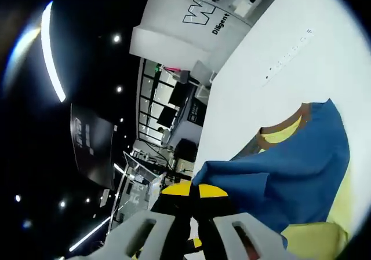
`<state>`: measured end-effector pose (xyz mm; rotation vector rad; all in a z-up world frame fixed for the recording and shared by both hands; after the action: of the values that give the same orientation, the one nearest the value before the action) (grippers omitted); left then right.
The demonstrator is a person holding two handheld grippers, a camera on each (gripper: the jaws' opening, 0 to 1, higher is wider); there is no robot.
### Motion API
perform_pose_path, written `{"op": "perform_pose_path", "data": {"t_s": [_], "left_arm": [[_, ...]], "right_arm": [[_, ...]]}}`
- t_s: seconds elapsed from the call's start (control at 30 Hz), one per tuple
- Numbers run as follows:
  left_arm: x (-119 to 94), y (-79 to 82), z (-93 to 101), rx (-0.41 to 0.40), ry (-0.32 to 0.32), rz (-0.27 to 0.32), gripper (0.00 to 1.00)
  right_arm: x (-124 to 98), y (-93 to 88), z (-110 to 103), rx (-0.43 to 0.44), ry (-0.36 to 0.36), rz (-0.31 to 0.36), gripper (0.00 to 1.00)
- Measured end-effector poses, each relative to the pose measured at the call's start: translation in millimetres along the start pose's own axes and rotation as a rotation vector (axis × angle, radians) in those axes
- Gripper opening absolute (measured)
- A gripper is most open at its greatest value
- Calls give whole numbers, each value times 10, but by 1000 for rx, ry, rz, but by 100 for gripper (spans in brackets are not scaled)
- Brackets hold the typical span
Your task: Fold the garment on the visible template until the final outline fits inside the template.
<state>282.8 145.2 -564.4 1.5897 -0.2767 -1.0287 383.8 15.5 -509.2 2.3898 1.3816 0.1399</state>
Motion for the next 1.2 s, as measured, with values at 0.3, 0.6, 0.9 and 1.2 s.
{"op": "perform_pose_path", "data": {"t_s": [0.3, 0.6, 0.9, 1.2], "left_arm": [[182, -63, -57, -103, 61, -47, 46], [317, -165, -55, -177, 94, -70, 46], [446, -340, -154, -293, 199, -111, 38], [535, -363, -239, -271, 242, -109, 15]], "right_arm": [[182, -163, 194, 22, -63, -39, 0], [370, -370, 405, 40, -130, -90, 0], [420, -416, 459, 0, -152, -104, 0], [252, -323, 413, -200, -132, -64, 27]]}}
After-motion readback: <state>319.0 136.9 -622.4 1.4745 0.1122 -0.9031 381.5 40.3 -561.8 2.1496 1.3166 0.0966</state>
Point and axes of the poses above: the point that each gripper's makers call its tool centre point, and the gripper's own axes: x roughly forward along the fingers, z roughly to its right, y roughly out of its top, the point moved 8 cm from there along -x, roughly backward along the fingers, and after that the axes turned 8 degrees about y, right-handed, at the moved point
